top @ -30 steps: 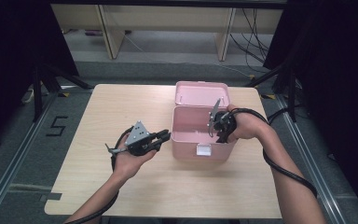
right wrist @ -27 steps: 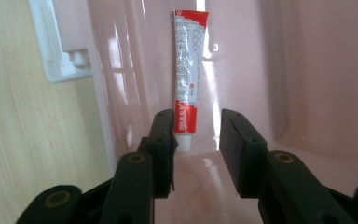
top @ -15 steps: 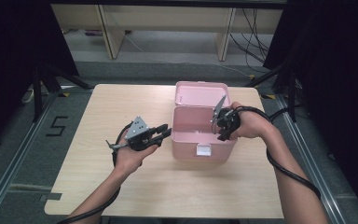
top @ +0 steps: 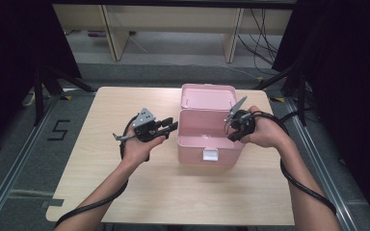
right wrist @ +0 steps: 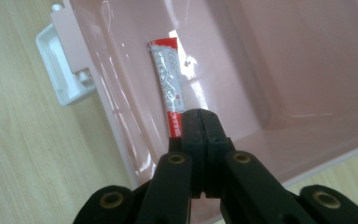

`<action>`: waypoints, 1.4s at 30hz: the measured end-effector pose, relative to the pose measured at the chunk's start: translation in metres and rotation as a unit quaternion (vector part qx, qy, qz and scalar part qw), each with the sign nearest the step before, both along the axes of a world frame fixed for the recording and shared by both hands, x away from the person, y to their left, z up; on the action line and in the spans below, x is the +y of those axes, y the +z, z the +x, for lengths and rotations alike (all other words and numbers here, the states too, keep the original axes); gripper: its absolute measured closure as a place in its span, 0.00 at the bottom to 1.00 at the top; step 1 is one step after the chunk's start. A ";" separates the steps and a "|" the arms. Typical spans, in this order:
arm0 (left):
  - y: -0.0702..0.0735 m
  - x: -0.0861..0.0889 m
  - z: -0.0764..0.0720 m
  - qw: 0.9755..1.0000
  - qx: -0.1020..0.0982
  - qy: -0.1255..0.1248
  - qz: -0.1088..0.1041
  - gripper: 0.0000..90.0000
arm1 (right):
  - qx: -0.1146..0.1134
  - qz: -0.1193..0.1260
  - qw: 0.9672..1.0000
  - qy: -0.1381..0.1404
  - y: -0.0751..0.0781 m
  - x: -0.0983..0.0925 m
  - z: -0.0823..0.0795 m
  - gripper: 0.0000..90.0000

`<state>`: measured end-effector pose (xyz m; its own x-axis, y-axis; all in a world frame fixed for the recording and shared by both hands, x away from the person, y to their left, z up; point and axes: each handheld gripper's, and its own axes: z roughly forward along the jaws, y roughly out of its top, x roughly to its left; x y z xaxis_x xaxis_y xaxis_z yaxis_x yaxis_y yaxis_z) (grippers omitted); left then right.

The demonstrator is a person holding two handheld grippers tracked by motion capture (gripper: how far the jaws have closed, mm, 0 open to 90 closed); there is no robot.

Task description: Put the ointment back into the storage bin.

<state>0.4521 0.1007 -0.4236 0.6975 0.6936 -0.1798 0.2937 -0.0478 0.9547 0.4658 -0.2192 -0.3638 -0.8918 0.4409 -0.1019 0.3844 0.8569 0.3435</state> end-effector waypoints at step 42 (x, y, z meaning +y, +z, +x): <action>-0.019 -0.028 -0.054 0.998 -0.017 -0.060 0.013 0.99 | -0.109 0.160 0.903 -0.384 0.001 -0.034 0.116 0.82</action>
<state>0.3986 0.0723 -0.4427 0.7813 0.6088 -0.1378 0.2515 -0.1050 0.9621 0.5821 -0.2537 -0.3625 -0.2851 0.9585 0.0043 0.7158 0.2099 0.6661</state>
